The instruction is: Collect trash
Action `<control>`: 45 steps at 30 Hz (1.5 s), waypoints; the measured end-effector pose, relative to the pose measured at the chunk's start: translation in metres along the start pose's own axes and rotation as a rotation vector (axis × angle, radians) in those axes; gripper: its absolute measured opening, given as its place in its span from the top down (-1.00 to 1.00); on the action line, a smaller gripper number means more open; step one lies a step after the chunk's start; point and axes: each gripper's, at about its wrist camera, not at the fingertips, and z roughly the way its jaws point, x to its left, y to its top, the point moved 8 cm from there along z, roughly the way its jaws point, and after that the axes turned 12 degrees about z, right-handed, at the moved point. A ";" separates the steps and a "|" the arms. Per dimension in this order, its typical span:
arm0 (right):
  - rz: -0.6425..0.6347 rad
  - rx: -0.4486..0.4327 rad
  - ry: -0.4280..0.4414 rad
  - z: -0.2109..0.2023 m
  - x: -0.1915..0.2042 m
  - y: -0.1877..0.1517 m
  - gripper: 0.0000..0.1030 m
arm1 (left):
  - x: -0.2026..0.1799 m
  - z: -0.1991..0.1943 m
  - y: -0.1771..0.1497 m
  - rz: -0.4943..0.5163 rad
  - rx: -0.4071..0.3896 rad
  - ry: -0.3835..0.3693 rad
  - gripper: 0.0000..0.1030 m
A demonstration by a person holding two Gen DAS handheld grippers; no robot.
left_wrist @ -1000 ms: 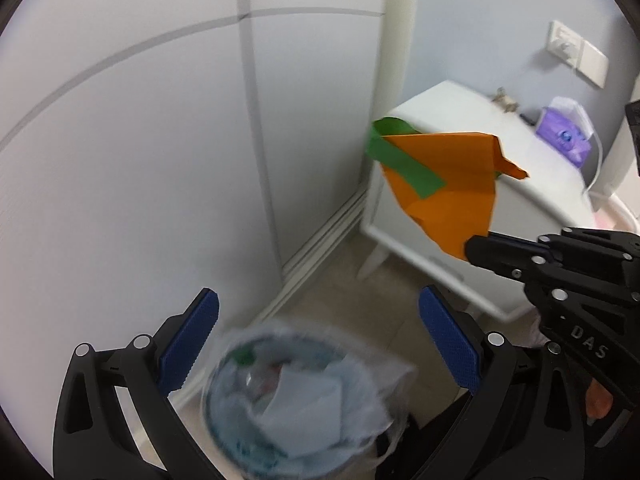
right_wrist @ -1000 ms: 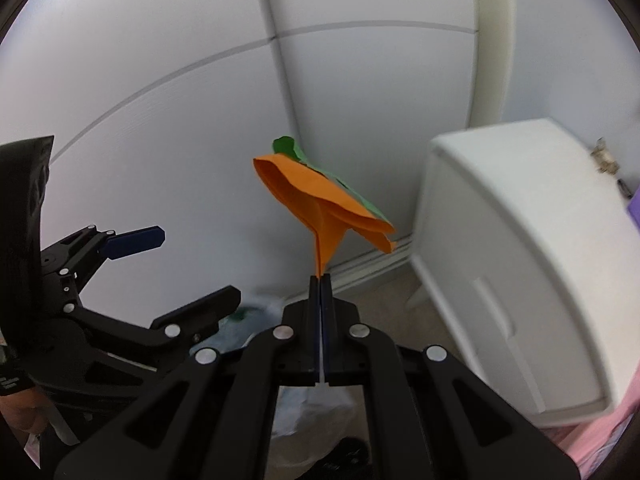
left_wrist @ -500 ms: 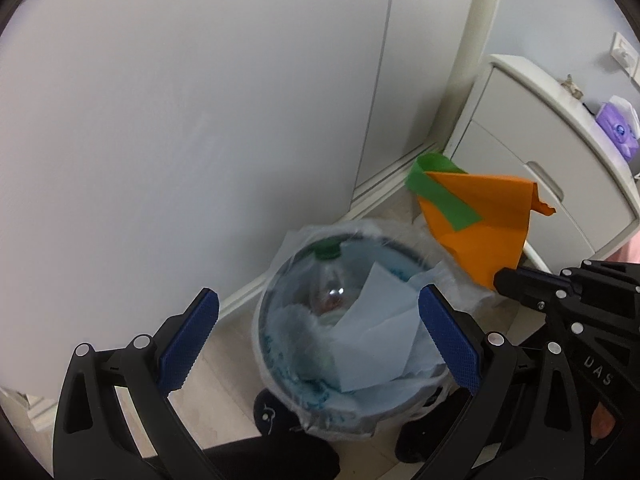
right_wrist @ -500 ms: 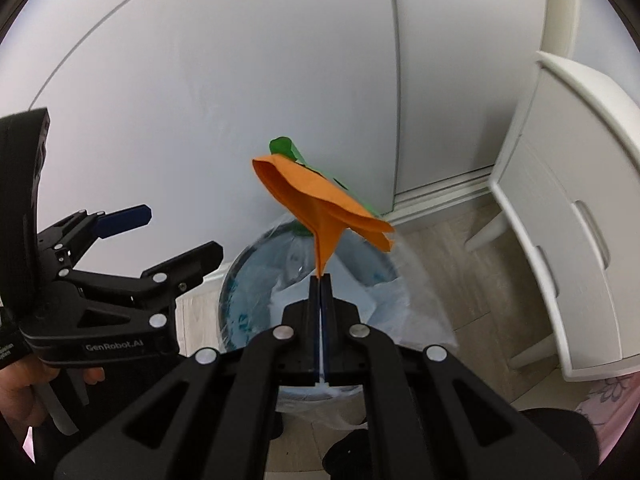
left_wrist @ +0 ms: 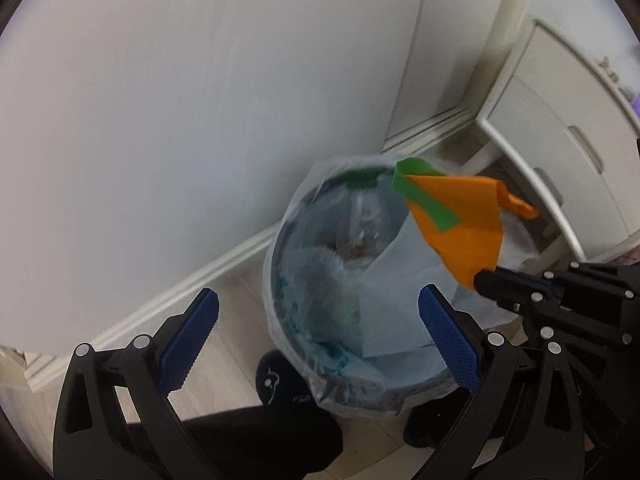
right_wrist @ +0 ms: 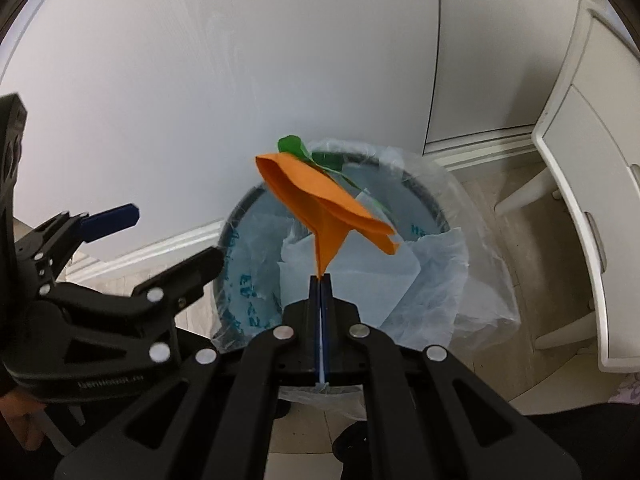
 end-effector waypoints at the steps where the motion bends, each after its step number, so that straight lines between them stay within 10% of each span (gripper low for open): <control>1: -0.014 0.012 -0.005 0.006 0.001 -0.001 0.94 | 0.002 0.005 -0.004 -0.015 0.014 0.000 -0.89; 20: -0.046 0.161 -0.089 0.072 -0.009 -0.025 0.92 | 0.006 0.041 -0.024 -0.038 0.094 0.000 -0.89; 25: -0.053 0.139 -0.072 0.064 -0.002 -0.027 -0.57 | 0.005 0.037 -0.022 -0.034 0.073 0.005 -0.88; 45: -0.111 0.017 -0.159 0.025 -0.012 -0.023 -0.86 | -0.003 0.023 -0.014 -0.015 0.004 -0.010 -0.88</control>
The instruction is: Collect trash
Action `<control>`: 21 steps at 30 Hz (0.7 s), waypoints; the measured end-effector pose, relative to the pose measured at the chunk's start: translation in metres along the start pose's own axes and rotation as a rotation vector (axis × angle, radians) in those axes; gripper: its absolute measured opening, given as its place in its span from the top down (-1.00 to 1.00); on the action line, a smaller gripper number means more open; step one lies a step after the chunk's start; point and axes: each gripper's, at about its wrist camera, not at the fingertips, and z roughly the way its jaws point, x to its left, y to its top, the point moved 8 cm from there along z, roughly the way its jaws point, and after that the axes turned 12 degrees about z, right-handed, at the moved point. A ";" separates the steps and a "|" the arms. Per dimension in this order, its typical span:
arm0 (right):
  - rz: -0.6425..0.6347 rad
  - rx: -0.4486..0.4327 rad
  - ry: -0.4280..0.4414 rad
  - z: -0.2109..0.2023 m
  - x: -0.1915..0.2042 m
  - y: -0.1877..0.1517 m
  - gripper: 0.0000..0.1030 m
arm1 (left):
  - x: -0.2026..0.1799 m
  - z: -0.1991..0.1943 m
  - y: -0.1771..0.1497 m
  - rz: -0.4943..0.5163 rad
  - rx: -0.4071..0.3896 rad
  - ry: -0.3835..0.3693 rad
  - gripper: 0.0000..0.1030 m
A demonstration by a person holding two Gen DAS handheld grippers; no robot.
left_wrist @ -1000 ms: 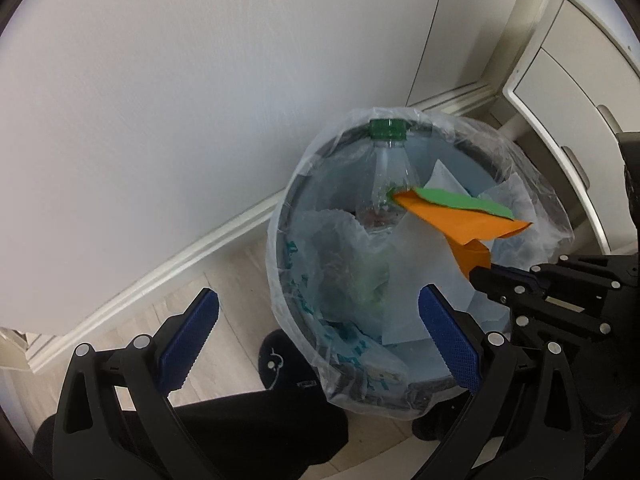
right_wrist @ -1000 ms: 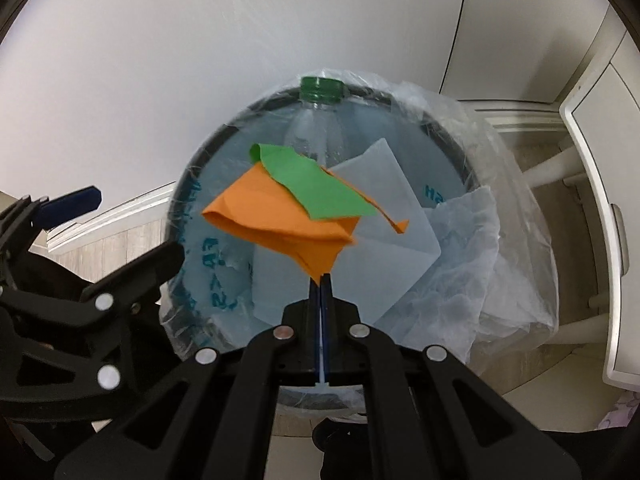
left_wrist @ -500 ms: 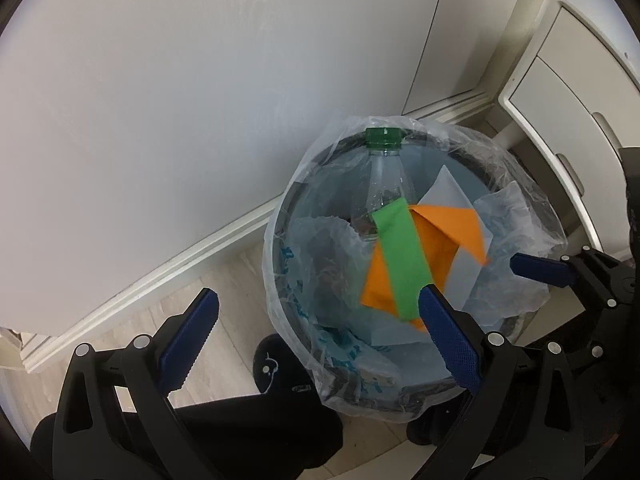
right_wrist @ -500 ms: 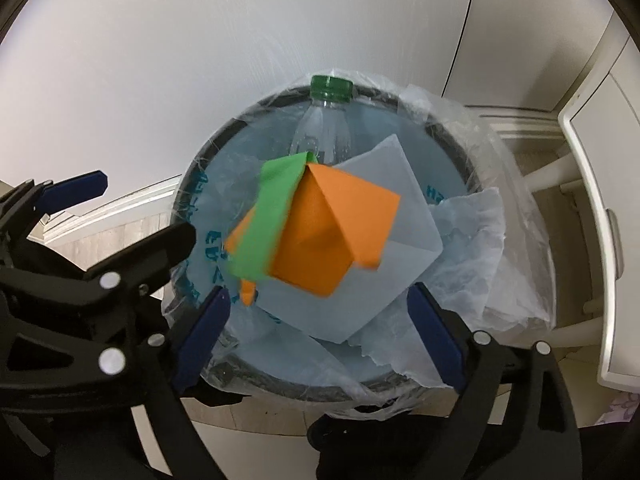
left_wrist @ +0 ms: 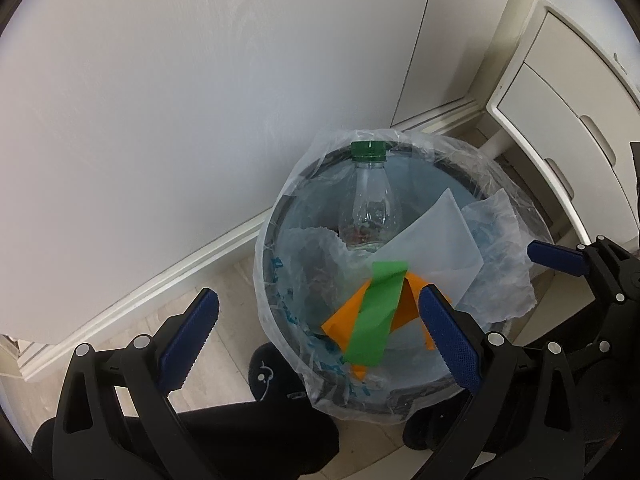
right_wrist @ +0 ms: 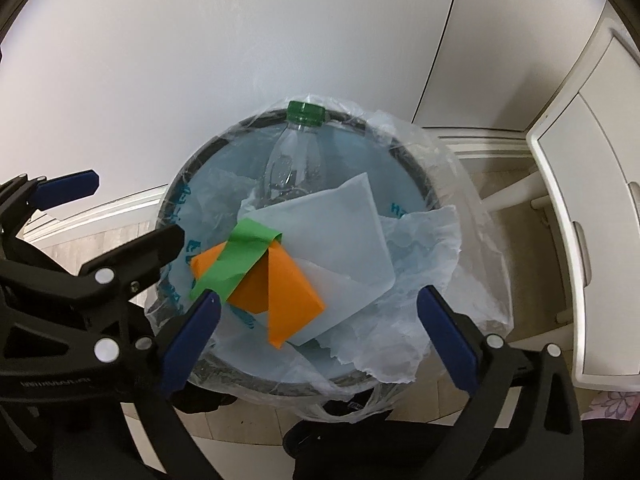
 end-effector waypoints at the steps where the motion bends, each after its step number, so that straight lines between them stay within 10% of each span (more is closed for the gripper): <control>1: 0.002 -0.002 0.000 0.000 0.000 0.000 -0.86 | 0.000 0.000 0.000 -0.002 -0.002 -0.001 -0.88; 21: 0.045 -0.060 -0.007 -0.015 -0.012 0.012 -0.86 | -0.005 -0.025 0.016 0.004 -0.073 -0.007 -0.88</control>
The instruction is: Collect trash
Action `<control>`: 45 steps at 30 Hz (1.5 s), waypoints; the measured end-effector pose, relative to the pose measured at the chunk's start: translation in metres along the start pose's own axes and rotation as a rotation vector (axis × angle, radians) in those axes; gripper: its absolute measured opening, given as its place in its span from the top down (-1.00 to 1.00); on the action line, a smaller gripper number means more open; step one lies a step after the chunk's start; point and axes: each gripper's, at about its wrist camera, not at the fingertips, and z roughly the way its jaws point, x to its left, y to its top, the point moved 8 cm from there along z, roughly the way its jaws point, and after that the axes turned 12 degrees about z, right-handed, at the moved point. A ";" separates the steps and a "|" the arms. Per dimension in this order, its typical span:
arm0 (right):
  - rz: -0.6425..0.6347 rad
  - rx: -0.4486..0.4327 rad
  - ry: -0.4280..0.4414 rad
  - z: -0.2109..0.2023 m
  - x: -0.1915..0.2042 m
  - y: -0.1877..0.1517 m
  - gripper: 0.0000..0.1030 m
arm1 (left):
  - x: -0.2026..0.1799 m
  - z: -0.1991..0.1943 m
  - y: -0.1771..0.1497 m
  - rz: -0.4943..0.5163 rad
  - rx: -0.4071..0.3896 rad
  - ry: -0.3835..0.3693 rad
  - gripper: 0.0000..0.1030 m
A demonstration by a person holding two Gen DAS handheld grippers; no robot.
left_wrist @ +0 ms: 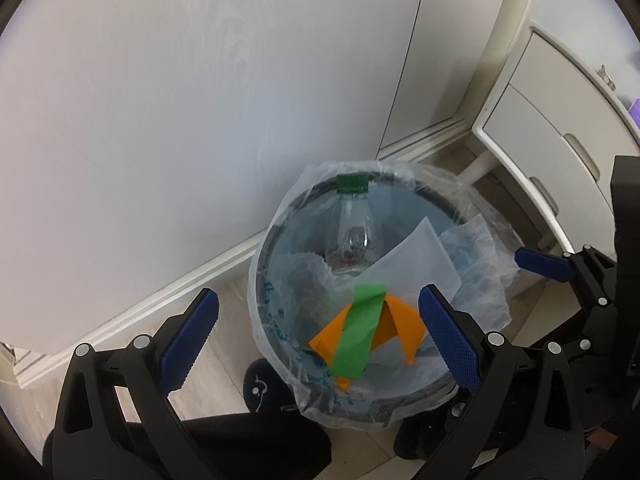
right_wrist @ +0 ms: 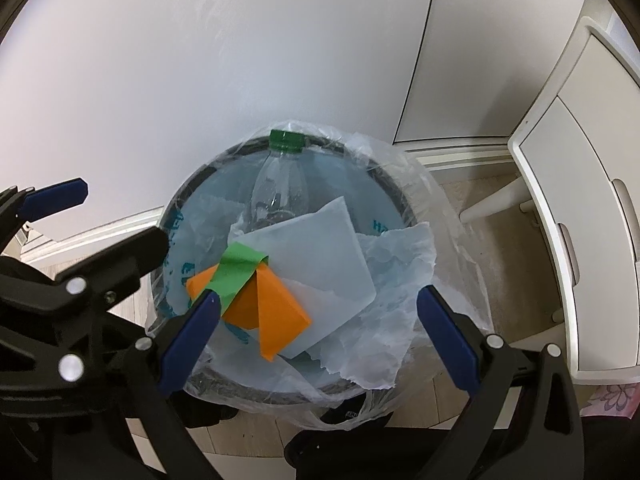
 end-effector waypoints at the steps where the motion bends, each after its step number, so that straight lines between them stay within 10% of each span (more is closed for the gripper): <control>1: 0.005 -0.008 -0.001 -0.002 -0.001 0.002 -0.86 | -0.001 -0.002 0.001 0.001 -0.003 0.003 -0.88; 45: 0.070 -0.329 -0.015 -0.107 -0.020 0.045 -0.86 | 0.002 -0.104 0.065 -0.097 -0.236 0.094 -0.88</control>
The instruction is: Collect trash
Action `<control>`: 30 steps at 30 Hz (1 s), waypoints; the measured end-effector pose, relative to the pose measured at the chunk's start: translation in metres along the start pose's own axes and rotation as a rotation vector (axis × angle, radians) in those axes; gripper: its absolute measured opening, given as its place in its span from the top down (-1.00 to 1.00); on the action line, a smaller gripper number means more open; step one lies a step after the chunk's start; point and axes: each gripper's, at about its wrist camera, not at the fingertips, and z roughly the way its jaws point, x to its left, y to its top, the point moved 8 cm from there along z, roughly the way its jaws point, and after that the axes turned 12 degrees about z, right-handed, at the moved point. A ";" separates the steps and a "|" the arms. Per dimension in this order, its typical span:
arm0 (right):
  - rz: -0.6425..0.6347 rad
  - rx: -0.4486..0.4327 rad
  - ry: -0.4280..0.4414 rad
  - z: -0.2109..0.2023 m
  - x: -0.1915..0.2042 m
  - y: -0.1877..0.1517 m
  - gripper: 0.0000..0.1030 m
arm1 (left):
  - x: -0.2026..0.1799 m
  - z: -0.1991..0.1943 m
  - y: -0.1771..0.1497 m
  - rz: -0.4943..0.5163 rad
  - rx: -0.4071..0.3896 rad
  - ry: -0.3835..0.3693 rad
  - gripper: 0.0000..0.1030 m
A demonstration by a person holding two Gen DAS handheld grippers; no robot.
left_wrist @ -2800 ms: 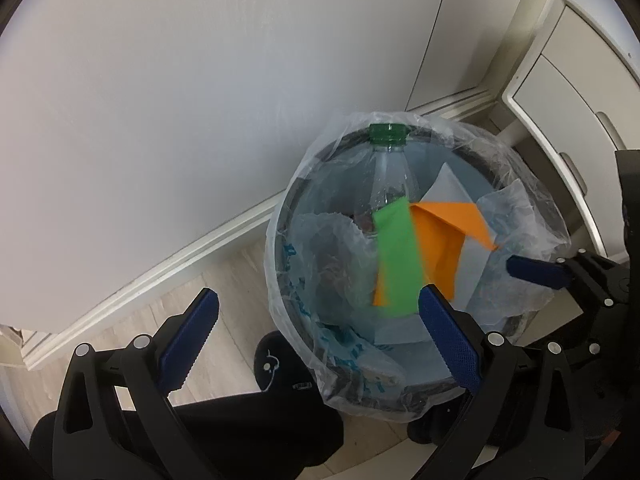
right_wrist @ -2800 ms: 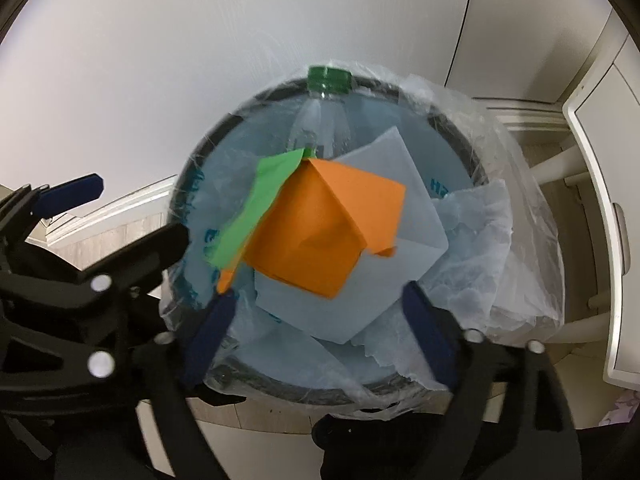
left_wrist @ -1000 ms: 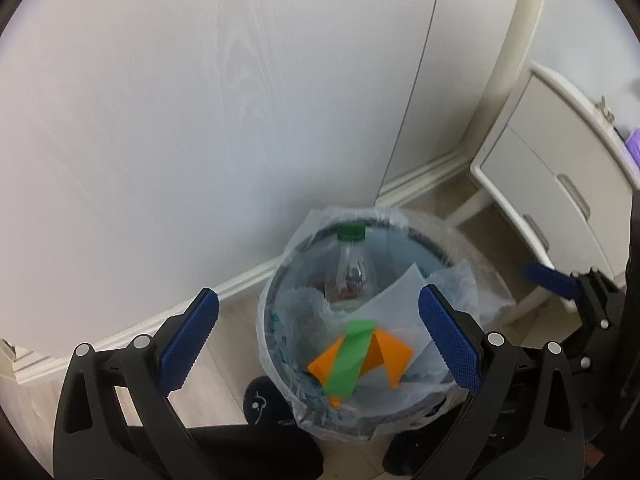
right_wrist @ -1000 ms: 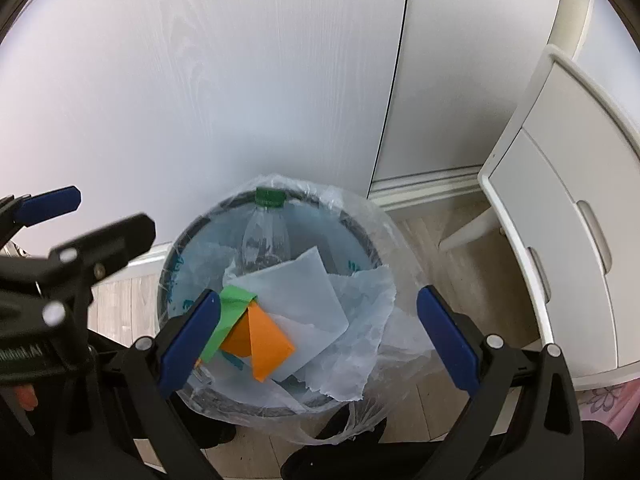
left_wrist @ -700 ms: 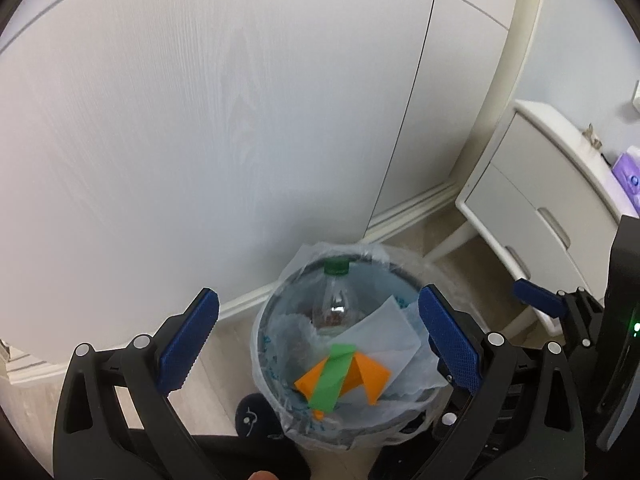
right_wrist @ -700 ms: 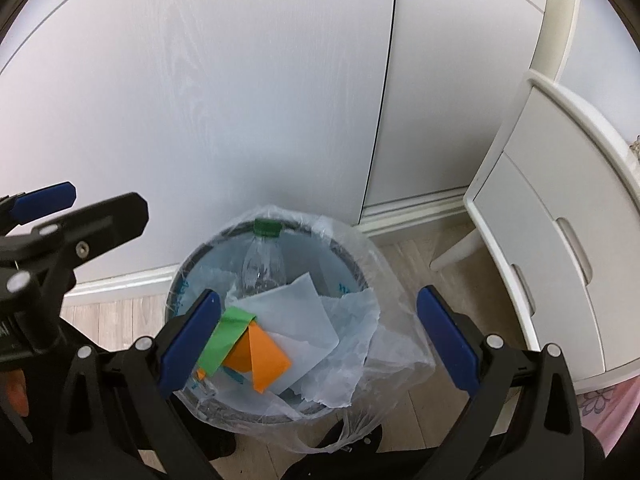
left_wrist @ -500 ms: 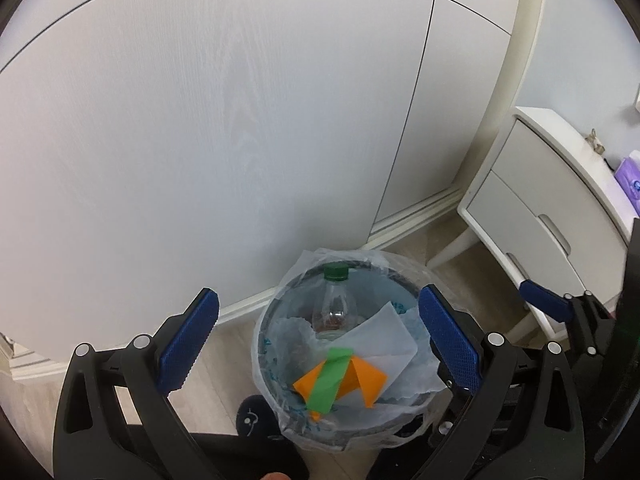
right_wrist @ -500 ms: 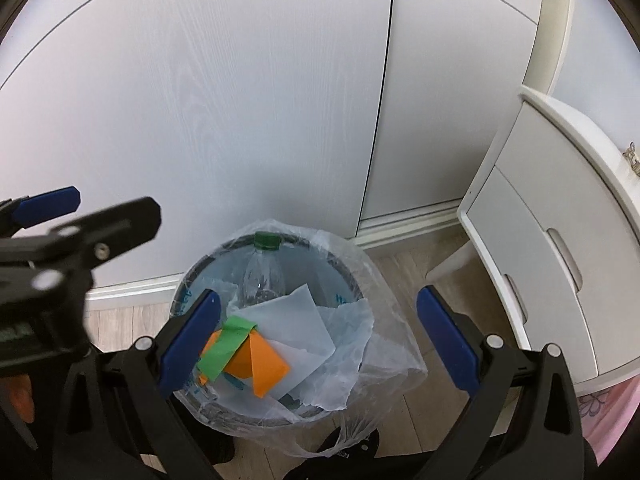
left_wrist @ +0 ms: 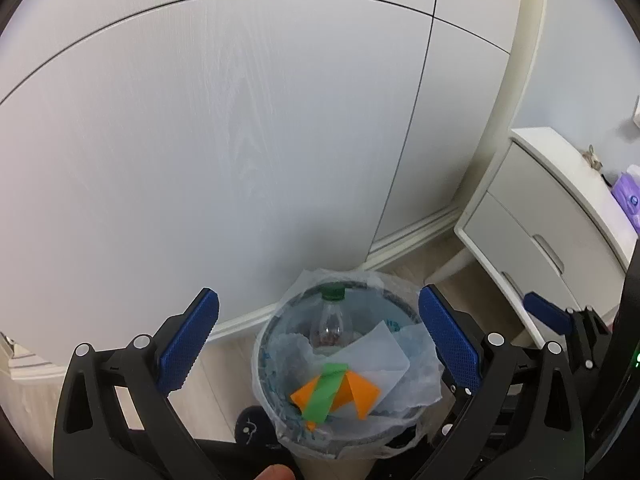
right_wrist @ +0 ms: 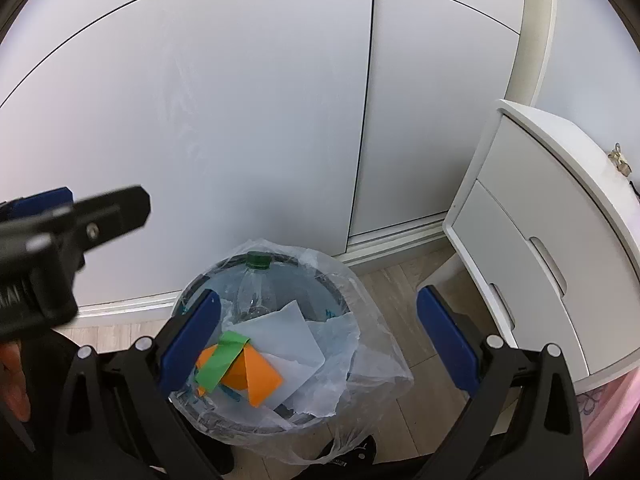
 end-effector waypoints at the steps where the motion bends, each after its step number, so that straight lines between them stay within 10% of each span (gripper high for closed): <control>1: 0.001 -0.001 -0.001 0.000 -0.001 0.000 -0.86 | 0.000 0.000 0.001 0.000 0.000 -0.001 -0.88; 30: 0.032 -0.045 -0.031 -0.009 -0.012 0.012 -0.86 | -0.008 -0.009 0.007 0.051 -0.034 0.027 -0.88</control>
